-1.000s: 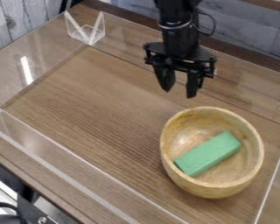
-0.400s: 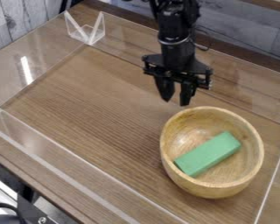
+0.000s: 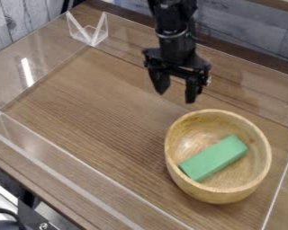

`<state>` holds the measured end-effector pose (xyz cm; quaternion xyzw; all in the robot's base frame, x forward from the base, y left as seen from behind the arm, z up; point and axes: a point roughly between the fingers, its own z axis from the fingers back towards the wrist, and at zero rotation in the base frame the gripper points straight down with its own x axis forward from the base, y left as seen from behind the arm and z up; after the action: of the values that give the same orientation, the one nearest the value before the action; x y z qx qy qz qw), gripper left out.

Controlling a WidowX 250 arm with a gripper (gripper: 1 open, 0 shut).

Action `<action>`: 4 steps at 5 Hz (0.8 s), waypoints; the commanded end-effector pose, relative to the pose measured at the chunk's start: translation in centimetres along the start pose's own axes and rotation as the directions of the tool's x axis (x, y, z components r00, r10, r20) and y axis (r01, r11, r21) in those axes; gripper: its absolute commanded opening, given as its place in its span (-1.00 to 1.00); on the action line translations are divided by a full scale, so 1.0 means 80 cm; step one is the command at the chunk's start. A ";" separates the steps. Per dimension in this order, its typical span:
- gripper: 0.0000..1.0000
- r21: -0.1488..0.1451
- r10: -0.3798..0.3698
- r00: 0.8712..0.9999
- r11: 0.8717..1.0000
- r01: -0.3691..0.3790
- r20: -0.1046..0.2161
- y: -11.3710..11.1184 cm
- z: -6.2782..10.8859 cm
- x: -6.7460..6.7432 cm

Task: Move green object from inside the wooden bowl to the table next to it

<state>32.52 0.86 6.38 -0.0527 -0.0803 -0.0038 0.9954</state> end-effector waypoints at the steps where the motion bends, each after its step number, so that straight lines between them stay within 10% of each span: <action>1: 1.00 0.006 -0.061 0.996 0.998 0.061 0.060 0.002 0.020 0.025; 4: 1.00 0.016 -0.086 0.995 0.996 0.085 0.059 0.007 0.020 0.041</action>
<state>34.55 1.14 6.70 -0.0486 -0.0847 -0.0464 0.9941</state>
